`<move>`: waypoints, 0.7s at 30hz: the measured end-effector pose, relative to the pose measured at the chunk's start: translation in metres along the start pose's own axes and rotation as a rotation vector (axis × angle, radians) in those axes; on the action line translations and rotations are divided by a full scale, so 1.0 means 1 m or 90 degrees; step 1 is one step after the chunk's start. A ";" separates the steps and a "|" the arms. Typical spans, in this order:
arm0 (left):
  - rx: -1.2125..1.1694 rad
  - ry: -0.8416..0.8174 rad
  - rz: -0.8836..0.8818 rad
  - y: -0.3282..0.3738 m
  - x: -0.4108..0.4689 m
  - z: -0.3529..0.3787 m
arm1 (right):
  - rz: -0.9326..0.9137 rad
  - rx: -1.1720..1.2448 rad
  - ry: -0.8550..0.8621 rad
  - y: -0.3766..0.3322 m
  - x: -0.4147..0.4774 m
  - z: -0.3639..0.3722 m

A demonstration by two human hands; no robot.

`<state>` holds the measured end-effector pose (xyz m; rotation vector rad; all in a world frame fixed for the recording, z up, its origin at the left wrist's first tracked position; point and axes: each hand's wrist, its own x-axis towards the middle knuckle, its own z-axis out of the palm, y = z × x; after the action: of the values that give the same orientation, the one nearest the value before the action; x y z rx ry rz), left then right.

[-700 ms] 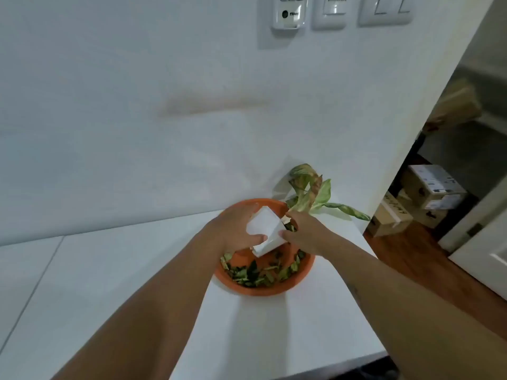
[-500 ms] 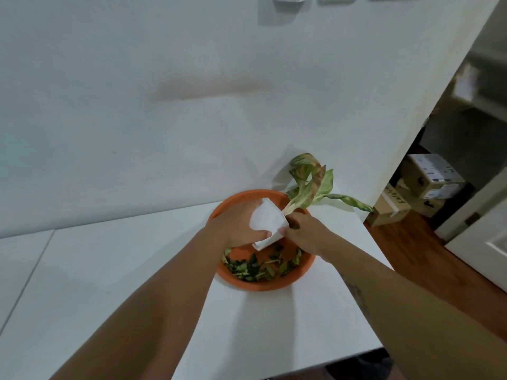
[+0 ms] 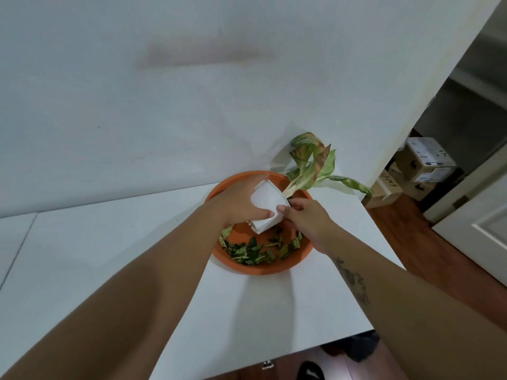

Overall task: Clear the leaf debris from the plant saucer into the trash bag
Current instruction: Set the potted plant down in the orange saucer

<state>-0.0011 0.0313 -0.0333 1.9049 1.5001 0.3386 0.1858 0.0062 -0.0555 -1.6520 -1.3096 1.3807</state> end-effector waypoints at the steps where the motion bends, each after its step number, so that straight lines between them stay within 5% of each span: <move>1: -0.005 0.005 0.006 0.000 0.000 -0.001 | -0.004 -0.005 0.011 -0.002 -0.001 0.000; 21: -0.110 0.148 0.017 -0.018 -0.022 0.006 | -0.280 -0.273 0.117 -0.021 -0.014 0.010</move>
<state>-0.0183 0.0107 -0.0448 1.7975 1.5393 0.6993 0.1703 -0.0012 -0.0345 -1.5719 -1.8080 0.7059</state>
